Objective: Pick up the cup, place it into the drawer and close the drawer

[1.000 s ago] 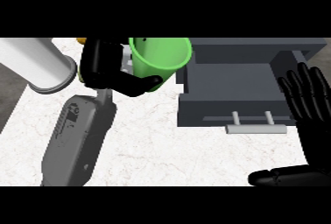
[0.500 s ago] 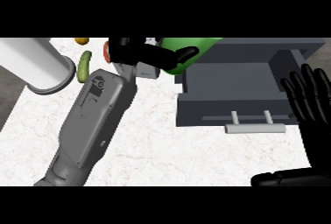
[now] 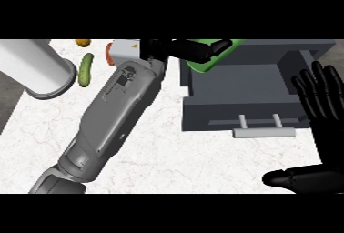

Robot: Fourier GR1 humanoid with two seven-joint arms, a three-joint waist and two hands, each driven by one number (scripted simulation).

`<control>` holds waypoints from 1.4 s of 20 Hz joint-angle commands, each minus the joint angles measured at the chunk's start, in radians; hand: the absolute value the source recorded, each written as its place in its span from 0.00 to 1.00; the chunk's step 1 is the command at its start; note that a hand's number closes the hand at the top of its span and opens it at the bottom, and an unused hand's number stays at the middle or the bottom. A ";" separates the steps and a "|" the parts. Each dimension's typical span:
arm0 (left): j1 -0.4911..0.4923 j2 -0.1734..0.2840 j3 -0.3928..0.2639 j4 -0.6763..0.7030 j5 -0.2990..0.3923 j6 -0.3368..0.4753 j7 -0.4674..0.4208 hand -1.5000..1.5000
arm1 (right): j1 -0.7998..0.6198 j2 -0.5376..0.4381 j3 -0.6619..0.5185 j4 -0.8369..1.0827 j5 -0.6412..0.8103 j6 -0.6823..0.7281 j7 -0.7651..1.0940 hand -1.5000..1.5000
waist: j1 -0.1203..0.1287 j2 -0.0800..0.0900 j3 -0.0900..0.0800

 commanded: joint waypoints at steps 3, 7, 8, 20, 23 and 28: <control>-0.126 0.000 -0.097 0.183 0.108 0.059 -0.056 1.00 | -0.015 0.022 0.042 0.013 0.044 -0.013 -0.020 0.00 | -0.016 0.003 0.000; -0.140 0.000 -0.154 0.289 0.185 0.070 -0.124 1.00 | -0.021 0.002 0.017 0.023 0.009 0.012 -0.024 0.00 | -0.027 0.006 0.000; -0.099 0.000 -0.183 0.298 0.191 0.071 -0.141 1.00 | -0.028 -0.022 -0.025 0.027 -0.026 0.021 -0.006 0.00 | -0.028 0.006 0.000; -0.195 0.000 -0.383 0.421 0.308 0.111 -0.147 1.00 | -0.058 -0.004 0.026 0.050 0.005 0.028 -0.034 0.00 | -0.073 0.017 0.001; -0.269 0.000 -0.427 0.466 0.285 0.154 -0.063 1.00 | -0.069 -0.010 0.005 0.029 -0.036 0.020 0.018 0.00 | -0.079 0.017 0.002; -0.239 0.000 -0.484 0.477 0.311 0.179 -0.069 0.00 | -0.083 0.005 0.042 -0.015 -0.032 0.010 0.053 0.00 | -0.101 0.022 0.001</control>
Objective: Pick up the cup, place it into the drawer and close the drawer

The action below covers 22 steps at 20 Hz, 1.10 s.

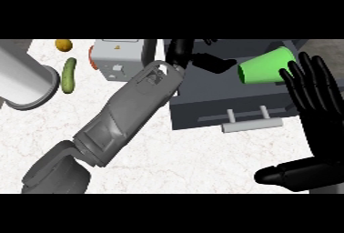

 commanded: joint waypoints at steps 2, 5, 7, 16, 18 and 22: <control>0.032 0.000 -0.036 -0.010 0.049 0.022 -0.032 0.00 | 0.046 0.004 -0.014 -0.037 -0.042 0.017 -0.012 0.00 | -0.011 0.001 0.000; -0.008 0.000 -0.020 -0.022 0.088 0.005 -0.042 0.00 | -0.016 0.019 0.005 0.007 -0.031 0.000 -0.001 0.00 | -0.004 0.004 0.000; -0.011 0.000 0.010 -0.041 0.126 -0.015 -0.082 0.00 | 0.009 -0.001 -0.030 -0.002 -0.086 0.037 -0.019 0.00 | -0.010 0.004 0.000; 0.022 0.000 0.092 -0.163 0.222 -0.071 -0.150 0.00 | -0.001 -0.059 -0.089 -0.077 -0.202 0.043 0.105 0.00 | 0.083 -0.023 -0.002; 0.037 0.050 0.141 -0.134 0.209 -0.141 -0.150 0.00 | 0.074 -0.023 -0.029 -0.065 -0.124 0.074 0.021 1.00 | 0.096 -0.022 -0.002; 0.128 0.070 0.145 -0.269 0.208 -0.096 -0.130 0.00 | 0.037 -0.109 -0.026 -0.081 -0.093 0.121 0.072 1.00 | 0.122 -0.030 -0.003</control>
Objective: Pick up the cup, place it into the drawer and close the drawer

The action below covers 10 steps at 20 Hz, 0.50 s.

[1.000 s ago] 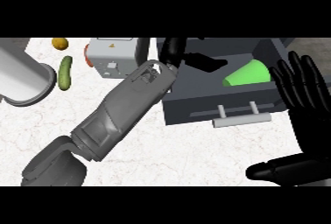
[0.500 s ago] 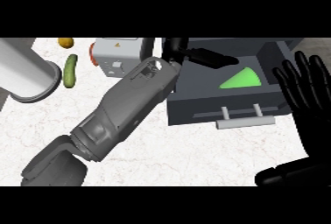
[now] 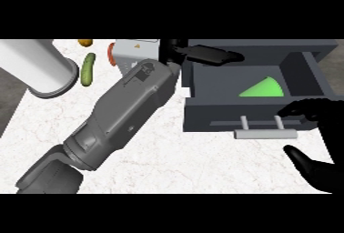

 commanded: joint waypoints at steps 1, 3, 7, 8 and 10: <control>0.088 0.087 0.039 -0.110 0.026 -0.041 0.018 0.00 | 0.030 -0.093 -0.032 -0.018 0.026 0.088 -0.022 1.00 | 0.030 -0.010 -0.001; 0.094 0.095 0.047 -0.166 0.024 0.021 0.060 0.00 | 0.075 -0.104 0.004 -0.016 0.099 0.122 -0.049 1.00 | 0.031 -0.011 0.000; 0.290 0.197 0.052 -0.314 0.026 -0.010 0.055 0.00 | 0.086 -0.093 0.042 -0.032 0.195 0.098 -0.043 1.00 | 0.047 -0.010 -0.001; 0.312 0.209 0.052 -0.350 0.021 0.013 0.074 0.00 | 0.095 -0.138 0.006 -0.050 0.153 0.133 -0.022 1.00 | 0.039 -0.010 -0.001; 0.406 0.269 0.050 -0.455 0.032 -0.006 0.098 0.00 | 0.111 -0.145 0.015 -0.051 0.195 0.136 -0.024 1.00 | 0.051 -0.014 -0.001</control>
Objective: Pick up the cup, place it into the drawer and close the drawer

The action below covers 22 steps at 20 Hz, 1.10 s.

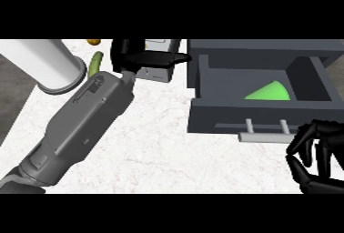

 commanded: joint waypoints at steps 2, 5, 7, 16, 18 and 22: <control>0.194 0.085 -0.004 -0.236 -0.019 0.049 0.046 0.00 | -0.002 -0.004 0.051 0.041 0.128 0.012 -0.025 1.00 | 0.001 0.003 0.000; 0.341 0.182 0.026 -0.366 0.011 -0.008 0.056 0.00 | 0.051 0.041 0.093 0.031 0.217 -0.034 -0.034 1.00 | 0.004 0.003 0.000; 0.382 0.233 0.069 -0.400 0.028 -0.067 0.066 0.00 | -0.024 0.036 0.105 0.137 0.279 -0.039 -0.076 1.00 | 0.001 0.008 0.001; 0.604 0.309 0.106 -0.525 0.051 -0.163 0.052 0.00 | -0.057 -0.099 0.244 0.274 0.674 -0.063 -0.257 1.00 | 0.004 0.011 0.001; 0.662 0.305 0.129 -0.504 0.041 -0.199 0.000 0.00 | -0.051 -0.085 0.292 0.310 0.754 -0.114 -0.302 1.00 | -0.007 0.012 0.000; 0.741 0.344 0.189 -0.568 0.040 -0.249 0.015 0.00 | -0.056 -0.044 0.334 0.439 0.849 -0.197 -0.348 1.00 | -0.016 0.010 0.001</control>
